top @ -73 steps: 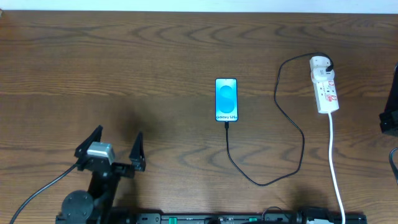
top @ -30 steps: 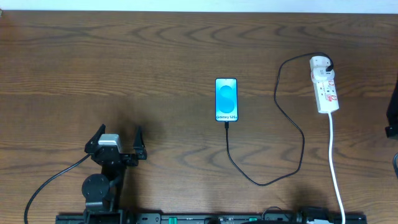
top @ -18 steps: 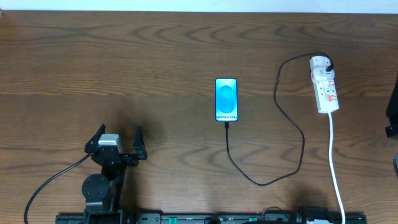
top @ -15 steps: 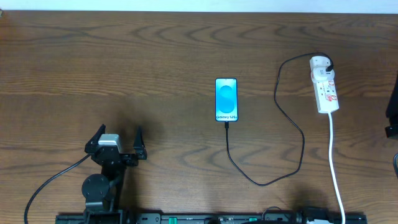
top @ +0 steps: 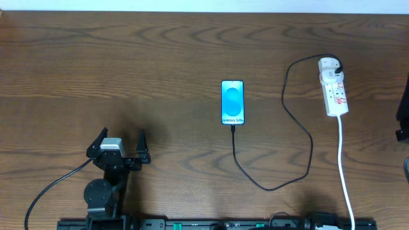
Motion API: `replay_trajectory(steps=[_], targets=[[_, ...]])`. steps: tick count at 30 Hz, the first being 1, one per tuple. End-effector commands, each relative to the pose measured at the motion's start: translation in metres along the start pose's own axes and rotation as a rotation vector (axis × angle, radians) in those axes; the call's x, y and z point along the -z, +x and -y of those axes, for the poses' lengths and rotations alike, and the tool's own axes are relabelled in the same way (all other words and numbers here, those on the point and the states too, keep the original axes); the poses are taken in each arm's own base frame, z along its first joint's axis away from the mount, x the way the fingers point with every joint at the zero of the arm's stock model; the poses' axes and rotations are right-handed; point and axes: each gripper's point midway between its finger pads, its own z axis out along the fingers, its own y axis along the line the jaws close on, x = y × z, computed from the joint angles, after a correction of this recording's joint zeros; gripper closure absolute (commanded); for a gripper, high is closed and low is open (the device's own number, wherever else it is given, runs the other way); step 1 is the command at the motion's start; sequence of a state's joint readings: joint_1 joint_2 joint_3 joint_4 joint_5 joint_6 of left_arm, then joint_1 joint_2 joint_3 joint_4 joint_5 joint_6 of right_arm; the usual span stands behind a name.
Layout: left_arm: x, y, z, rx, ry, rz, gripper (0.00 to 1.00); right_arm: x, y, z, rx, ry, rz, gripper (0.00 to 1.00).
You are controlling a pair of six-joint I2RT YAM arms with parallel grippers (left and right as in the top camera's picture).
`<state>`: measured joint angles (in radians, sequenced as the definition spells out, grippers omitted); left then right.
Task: Plug charger to phone and switch on socket
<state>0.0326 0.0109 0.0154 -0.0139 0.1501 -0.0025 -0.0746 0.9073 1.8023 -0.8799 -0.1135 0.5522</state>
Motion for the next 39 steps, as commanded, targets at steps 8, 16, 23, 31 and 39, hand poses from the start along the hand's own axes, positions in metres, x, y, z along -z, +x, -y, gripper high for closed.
replay_trajectory(steps=[8,16,23,31,39], targets=[[0.000,0.014,-0.002,-0.004,-0.004,-0.045,0.01,0.011,-0.002,-0.006,-0.016,-0.027,0.015,0.68],[0.000,0.014,-0.007,0.068,-0.039,-0.043,0.01,0.013,-0.002,-0.006,-0.017,-0.026,0.013,0.69],[0.001,0.015,-0.018,0.118,-0.100,-0.041,0.00,0.013,-0.003,-0.007,-0.016,-0.028,0.017,0.68],[0.001,0.015,-0.018,0.118,-0.100,-0.043,0.00,0.015,-0.006,-0.009,-0.015,-0.039,0.033,0.66],[0.001,0.016,-0.017,0.039,-0.097,-0.048,0.00,0.027,-0.009,-0.012,-0.015,-0.051,0.054,0.68]])
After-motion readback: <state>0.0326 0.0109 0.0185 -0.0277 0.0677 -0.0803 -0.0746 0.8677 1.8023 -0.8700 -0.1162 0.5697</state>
